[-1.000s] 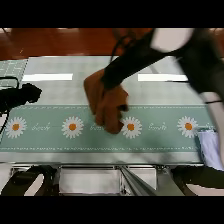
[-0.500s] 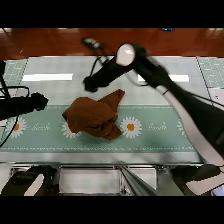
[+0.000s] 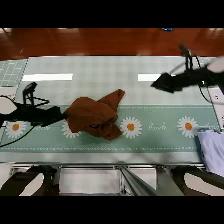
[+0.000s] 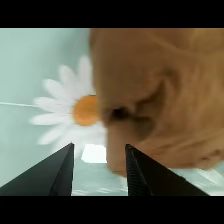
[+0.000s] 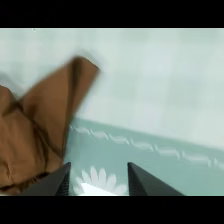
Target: Fold the shirts.
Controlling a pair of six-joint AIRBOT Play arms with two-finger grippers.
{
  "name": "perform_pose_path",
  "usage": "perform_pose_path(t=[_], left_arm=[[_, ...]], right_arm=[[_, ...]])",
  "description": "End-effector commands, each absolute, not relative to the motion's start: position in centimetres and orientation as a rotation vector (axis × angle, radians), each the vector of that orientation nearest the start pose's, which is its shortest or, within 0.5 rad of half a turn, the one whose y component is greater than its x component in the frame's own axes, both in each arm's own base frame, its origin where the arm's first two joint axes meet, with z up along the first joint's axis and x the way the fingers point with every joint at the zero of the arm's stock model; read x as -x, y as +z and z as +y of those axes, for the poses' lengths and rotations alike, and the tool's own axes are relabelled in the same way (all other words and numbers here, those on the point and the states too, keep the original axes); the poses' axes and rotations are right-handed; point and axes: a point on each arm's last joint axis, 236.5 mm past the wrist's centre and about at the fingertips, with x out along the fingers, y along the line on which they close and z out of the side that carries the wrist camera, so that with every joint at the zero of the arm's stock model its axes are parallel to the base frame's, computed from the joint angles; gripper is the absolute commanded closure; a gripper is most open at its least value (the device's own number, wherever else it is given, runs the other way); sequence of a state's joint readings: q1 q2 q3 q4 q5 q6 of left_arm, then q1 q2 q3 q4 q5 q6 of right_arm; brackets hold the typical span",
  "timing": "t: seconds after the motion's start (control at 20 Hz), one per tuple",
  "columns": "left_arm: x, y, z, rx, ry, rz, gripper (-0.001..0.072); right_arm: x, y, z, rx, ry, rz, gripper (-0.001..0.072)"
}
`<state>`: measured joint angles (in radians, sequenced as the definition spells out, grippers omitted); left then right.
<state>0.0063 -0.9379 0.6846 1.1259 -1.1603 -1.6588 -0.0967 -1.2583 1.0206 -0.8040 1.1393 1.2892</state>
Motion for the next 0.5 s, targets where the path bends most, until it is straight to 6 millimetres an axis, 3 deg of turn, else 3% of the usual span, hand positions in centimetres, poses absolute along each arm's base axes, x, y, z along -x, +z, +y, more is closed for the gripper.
perform_pose_path(t=[0.0,0.15,0.25,0.35,0.45], left_arm=[[-27.8,-3.4,-14.0,0.679,-0.358,1.403,0.0309],[-27.2,-7.3,-14.0,0.685,-0.359,1.537,0.0308],[-26.7,-7.9,-14.9,0.688,-0.404,1.603,0.0318],[-27.0,-7.5,-15.3,0.650,-0.449,1.593,0.0694],[-27.9,-6.6,-15.4,0.624,-0.474,1.556,0.0688]], right_arm=[[-30.8,-2.1,9.7,-0.749,0.414,1.217,0.0295],[-25.8,-5.5,12.2,-0.736,0.460,1.335,0.0295],[-23.3,-6.6,14.6,-0.689,0.526,1.407,0.0295],[-22.1,-6.8,16.8,-0.629,0.581,1.439,0.0295],[-21.7,-7.2,18.3,-0.581,0.590,1.445,0.0295]])
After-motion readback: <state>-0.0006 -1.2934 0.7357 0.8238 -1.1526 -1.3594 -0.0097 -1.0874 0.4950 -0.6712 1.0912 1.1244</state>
